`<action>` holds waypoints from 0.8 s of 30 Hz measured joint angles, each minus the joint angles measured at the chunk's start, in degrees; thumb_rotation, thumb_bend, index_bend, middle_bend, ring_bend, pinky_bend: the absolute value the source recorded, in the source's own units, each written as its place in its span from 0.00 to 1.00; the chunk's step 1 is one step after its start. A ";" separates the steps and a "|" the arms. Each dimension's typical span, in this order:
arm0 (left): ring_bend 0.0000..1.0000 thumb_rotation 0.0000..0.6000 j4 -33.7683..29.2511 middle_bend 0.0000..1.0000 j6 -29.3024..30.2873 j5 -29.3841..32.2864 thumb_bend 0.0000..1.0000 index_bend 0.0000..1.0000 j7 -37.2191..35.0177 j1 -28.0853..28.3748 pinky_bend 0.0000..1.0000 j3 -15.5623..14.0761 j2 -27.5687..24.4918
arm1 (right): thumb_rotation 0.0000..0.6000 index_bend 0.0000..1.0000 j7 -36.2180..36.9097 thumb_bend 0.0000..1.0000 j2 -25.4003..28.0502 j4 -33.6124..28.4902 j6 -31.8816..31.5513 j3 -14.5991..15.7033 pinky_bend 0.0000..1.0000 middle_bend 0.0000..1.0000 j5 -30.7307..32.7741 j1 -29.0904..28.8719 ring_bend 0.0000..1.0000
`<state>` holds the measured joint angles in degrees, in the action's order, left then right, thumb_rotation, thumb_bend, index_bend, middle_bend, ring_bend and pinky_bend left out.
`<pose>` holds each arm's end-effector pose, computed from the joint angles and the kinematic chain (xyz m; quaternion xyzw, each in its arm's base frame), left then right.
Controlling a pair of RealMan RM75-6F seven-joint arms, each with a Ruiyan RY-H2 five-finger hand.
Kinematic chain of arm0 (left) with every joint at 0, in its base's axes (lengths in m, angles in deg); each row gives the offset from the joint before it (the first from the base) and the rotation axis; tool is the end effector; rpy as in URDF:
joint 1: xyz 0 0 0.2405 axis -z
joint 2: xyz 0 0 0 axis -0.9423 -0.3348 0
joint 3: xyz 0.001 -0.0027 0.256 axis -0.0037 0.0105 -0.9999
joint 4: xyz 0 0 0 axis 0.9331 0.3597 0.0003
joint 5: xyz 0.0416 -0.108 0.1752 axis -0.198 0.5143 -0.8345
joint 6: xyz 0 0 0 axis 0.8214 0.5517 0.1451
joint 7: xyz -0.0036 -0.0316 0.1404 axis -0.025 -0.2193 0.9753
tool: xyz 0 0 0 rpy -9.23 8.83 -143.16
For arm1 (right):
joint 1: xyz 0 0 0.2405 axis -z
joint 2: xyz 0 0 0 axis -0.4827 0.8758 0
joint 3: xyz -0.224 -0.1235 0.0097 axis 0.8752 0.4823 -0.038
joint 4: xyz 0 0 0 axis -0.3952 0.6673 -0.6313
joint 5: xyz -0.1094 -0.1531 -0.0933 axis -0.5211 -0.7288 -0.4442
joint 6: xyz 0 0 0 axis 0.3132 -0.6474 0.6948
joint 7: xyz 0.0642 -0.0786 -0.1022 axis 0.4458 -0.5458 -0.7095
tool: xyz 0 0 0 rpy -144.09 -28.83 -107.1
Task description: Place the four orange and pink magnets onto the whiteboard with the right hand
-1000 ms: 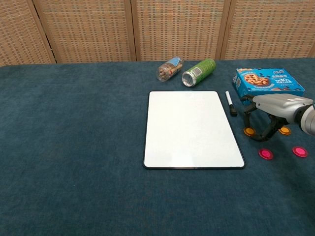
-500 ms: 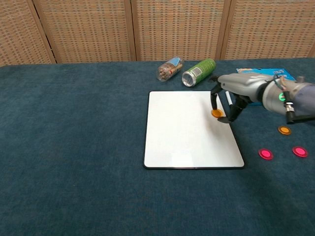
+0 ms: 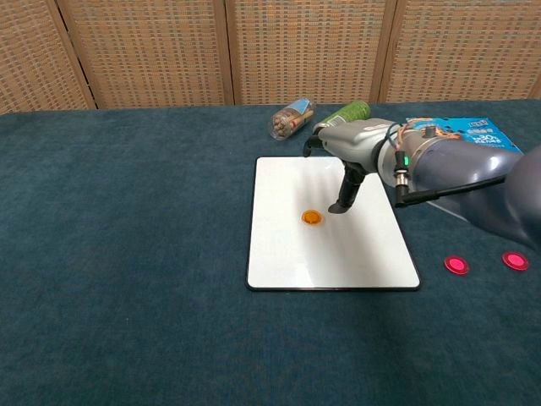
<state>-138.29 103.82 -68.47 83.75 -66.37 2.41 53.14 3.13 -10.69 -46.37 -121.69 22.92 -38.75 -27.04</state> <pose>-0.2923 0.1661 0.1885 -0.5824 -0.4549 -0.3709 0.5624 -0.0800 -0.3684 -0.0537 0.7437 -0.3701 0.2800 0.4811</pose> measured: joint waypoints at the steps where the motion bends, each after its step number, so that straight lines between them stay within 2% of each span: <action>1: 0.00 1.00 0.02 0.00 0.07 -0.05 0.00 0.00 -0.16 -0.01 0.00 -0.02 -0.06 | 1.00 0.23 0.33 0.26 0.89 -0.89 -0.56 0.31 0.00 0.00 -0.59 0.53 0.00; 6: 0.00 1.00 -0.01 0.00 0.19 -0.49 0.00 0.00 0.19 -0.04 0.00 -0.25 0.00 | 1.00 0.30 4.20 0.26 7.12 -4.88 -2.85 3.19 0.00 0.00 -4.44 5.17 0.00; 11: 0.00 1.00 -0.19 0.00 0.32 -0.98 0.00 0.00 0.94 -0.07 0.00 -0.49 0.23 | 1.00 0.35 9.01 0.26 10.89 -5.41 -3.25 6.06 0.00 0.00 -6.91 9.29 0.00; 18: 0.00 1.00 -0.42 0.00 0.33 -1.13 0.00 0.00 2.65 -0.05 0.00 -0.72 0.84 | 1.00 0.38 15.84 0.30 12.08 0.02 -1.48 9.63 0.00 0.00 -10.27 13.76 0.00; 24: 0.00 1.00 -0.68 0.00 0.10 -0.87 0.00 0.00 4.01 0.09 0.00 -0.81 1.37 | 1.00 0.39 21.16 0.31 11.64 5.89 0.63 11.12 0.00 0.00 -13.88 16.60 0.00</action>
<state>-138.97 103.93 -69.34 87.76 -66.28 1.60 54.51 24.29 0.95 -40.47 -121.05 34.04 -52.63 -10.44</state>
